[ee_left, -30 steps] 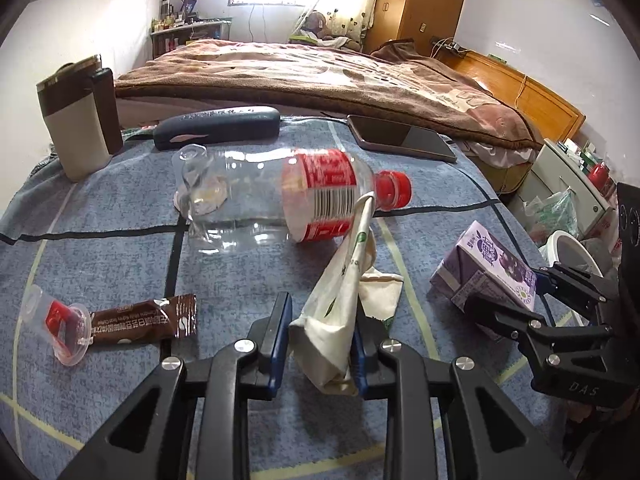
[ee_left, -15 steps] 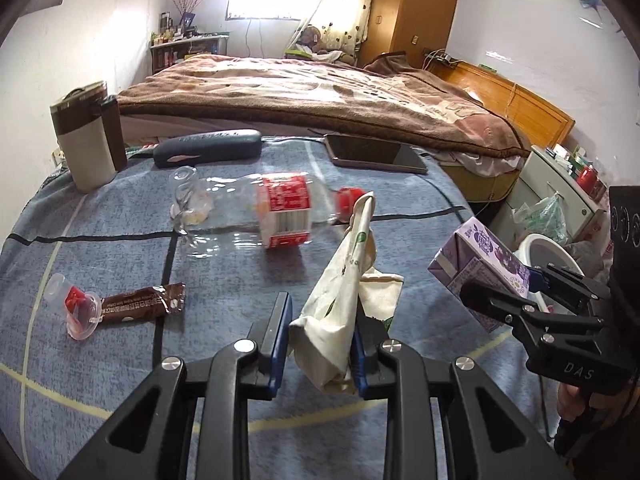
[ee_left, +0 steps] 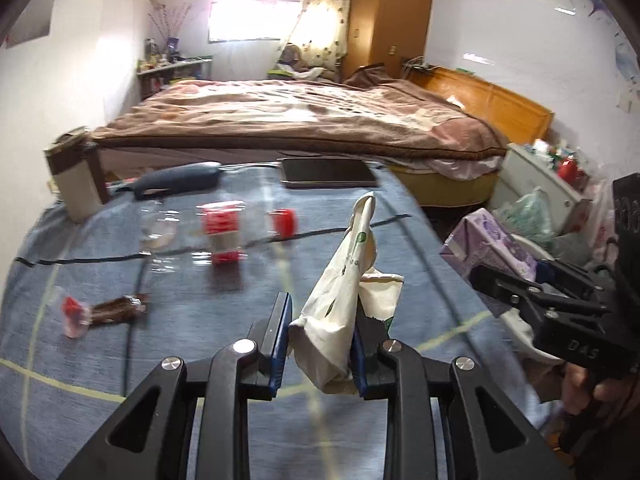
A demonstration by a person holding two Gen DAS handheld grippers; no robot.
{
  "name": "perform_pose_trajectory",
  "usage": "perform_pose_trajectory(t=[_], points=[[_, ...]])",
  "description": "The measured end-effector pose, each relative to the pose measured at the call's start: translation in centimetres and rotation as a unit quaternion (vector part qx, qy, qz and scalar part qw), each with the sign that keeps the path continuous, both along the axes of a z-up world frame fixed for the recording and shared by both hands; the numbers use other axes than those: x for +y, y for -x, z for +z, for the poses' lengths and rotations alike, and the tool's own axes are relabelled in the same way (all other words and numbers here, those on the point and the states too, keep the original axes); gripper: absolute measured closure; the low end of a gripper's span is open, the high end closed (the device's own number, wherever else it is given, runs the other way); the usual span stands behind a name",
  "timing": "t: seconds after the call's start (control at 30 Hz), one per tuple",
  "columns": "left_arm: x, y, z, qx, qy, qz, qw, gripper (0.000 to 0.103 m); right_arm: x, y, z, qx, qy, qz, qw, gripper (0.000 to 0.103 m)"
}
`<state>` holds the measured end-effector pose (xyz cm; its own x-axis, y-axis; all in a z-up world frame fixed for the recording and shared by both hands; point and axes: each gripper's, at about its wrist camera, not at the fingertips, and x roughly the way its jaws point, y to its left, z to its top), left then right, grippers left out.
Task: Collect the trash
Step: 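Carry both items over the wastebasket and open both tools to drop them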
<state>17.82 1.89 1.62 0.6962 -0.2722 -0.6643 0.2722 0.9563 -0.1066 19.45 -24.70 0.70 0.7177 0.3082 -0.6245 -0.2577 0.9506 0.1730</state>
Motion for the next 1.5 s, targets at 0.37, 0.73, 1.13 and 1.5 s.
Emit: perform_pose_trajectory(t=[0.37,0.73,1.13,1.5], points=[[-5.8,1.5,0.8,-0.013,0.004,-0.041,0.9991,0.075,-5.3,2.0,0.5,-0.009,0.0,-0.055,0.998,0.044],[-13.0,2.4,0.7,-0.012,0.006,-0.099,0.995,0.075,-11.0,4.0,0.2,-0.008,0.009,-0.119,0.993,0.044],[-19.9,2.7,-0.6,0.011,-0.001,-0.149,0.9888,0.074,-15.6,4.4,-1.7,0.022,0.027,-0.168,0.985,0.044],[-22.8,2.2,-2.8,0.047,-0.007,-0.161,0.9858,0.073,-17.6,4.3,-3.7,0.06,0.043,-0.188,0.979,0.044]])
